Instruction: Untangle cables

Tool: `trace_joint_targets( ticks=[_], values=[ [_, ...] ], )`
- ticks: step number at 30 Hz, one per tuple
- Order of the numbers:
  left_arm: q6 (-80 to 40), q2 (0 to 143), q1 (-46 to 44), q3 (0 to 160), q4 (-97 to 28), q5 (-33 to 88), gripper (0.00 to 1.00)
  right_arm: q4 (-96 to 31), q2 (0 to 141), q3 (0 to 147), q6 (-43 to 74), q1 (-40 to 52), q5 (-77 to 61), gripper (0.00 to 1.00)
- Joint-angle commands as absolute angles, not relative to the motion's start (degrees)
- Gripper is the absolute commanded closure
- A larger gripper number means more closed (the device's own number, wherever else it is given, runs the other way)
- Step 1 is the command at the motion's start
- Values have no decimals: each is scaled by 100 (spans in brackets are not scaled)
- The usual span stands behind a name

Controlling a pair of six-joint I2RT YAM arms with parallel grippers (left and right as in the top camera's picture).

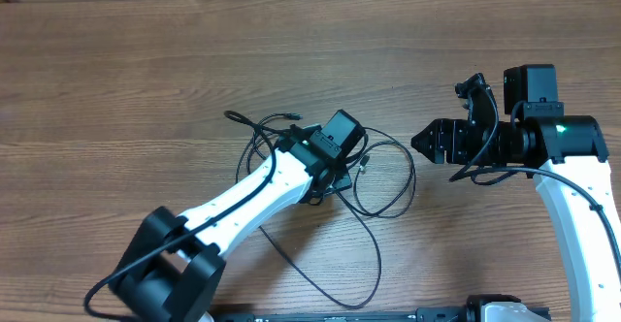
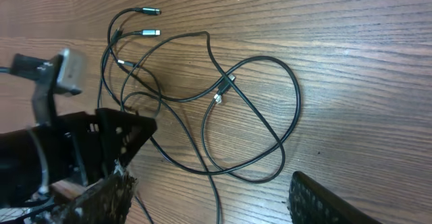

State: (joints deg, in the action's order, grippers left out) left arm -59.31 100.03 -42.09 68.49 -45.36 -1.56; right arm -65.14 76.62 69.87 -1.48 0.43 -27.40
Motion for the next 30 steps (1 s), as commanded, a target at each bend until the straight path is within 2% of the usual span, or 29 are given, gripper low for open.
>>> trace_joint_targets(
  ticks=[1,2,4,5,7,9,13,19,26,30],
  values=[
    [-6045,10379,-4296,6796,-4425,-62,42,-6486,7658,7122,-134,69,-2703,28],
    [-6040,10442,-4294,6796,-4370,-8,44,-6486,7658,7122,-137,69,-2703,28],
    [-5994,10460,-4278,6799,-4307,86,67,-6488,7658,7122,-134,69,-2703,28],
    [-5931,10436,-4265,6812,-4283,110,75,-6490,7658,7122,-137,69,-2700,28],
    [-5723,10372,-4235,6895,-4278,97,87,-6490,7658,7122,-137,69,-2700,28],
    [-5321,10267,-4193,7076,-4300,21,96,-6490,7658,7122,-137,69,-2700,28],
    [-4652,9900,-4036,7699,-4665,-320,96,-6488,7658,7122,-137,69,-2700,28],
    [-2683,9159,-3691,9358,-5229,-8,96,-6482,7658,7122,-137,69,-2700,28],
    [-2440,8788,-2880,11421,-5894,1332,96,-6486,7658,7122,-137,69,-2698,28],
    [-2440,8689,-2248,12145,-5996,2635,96,-6482,7658,7122,-139,69,-2698,28]
  ],
)
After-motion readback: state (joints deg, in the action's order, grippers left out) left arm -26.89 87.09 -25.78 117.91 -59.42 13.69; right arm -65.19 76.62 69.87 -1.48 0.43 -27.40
